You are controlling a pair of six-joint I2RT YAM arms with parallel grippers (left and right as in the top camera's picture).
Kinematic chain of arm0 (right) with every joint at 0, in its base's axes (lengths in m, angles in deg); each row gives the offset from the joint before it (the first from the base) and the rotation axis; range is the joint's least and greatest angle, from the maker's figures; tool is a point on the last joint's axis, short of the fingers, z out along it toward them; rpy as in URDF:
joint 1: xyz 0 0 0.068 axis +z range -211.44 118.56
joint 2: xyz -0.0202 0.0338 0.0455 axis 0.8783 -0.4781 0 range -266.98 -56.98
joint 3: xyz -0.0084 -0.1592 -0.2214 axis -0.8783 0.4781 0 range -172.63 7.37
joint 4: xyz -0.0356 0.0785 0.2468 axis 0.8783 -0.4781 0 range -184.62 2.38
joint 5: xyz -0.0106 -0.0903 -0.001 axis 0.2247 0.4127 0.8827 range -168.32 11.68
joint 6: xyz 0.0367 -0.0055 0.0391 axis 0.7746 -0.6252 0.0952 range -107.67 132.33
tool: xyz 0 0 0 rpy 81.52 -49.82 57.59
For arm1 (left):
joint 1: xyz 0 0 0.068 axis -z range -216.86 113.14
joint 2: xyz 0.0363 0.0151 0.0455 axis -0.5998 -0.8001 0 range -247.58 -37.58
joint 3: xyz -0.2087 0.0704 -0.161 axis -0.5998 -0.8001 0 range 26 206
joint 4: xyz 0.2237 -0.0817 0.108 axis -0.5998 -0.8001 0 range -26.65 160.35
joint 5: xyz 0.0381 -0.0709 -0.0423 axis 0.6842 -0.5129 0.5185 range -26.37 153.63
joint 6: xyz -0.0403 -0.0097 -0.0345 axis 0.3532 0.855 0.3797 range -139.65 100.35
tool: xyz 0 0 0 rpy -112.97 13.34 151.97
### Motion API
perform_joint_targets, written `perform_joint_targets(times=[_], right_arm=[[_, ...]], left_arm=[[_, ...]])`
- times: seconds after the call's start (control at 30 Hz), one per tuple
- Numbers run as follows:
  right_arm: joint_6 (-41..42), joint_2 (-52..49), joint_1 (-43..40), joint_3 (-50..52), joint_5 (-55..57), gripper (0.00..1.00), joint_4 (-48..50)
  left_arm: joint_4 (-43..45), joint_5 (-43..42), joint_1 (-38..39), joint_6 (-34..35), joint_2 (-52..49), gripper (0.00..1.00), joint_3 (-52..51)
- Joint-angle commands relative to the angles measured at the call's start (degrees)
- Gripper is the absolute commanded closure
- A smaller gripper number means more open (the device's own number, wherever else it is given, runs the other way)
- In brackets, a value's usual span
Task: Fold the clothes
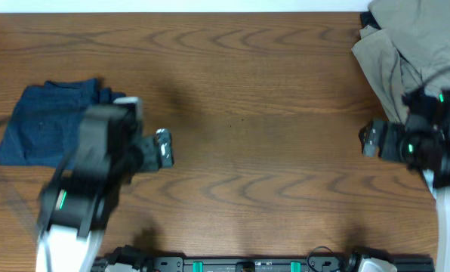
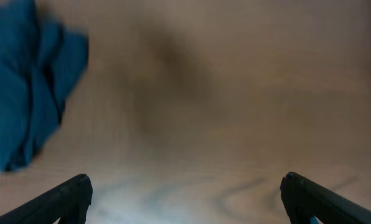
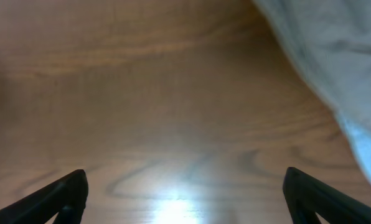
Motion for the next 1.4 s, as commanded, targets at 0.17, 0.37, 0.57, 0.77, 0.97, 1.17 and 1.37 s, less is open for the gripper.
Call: perform_joint_targets(times=[0.17,0.37,0.57,0.77,0.97,1.17,1.37], right_arm=[[0.5,17.0,1.2,11.7,-0.7,0.01,5.2],[0.5,19.8,1.2,12.0,-0.7,0.01,-0.3],[0.5,19.8,1.2,12.0,-0.7,0.01,-2.4],[0.5,19.8,1.2,12.0,-0.7,0.01,-2.4],[0.4,19.9,1.3,12.0,-0.5,0.01,-2.1],[-2.2,23.1,4.5,13.6,1.3,0.01,2.4],[-8.2,34.2,10.7,22.2,1.3,0.01,15.6]], left_arm=[[2.0,0.7,-0.1,1.8,17.6,0.02,-5.6],[1.2,0.7,-0.1,1.8,20.1,0.02,-5.6],[-0.7,0.7,-0.1,1.8,19.9,0.02,-5.6],[-0.8,0.7,-0.1,1.8,19.9,0.02,-5.6],[-0.8,0.7,-0.1,1.8,19.9,0.02,-5.6],[-0.8,0.7,-0.1,1.7,19.9,0.02,-5.6],[-0.8,0.7,-0.1,1.7,19.9,0.02,-5.6]])
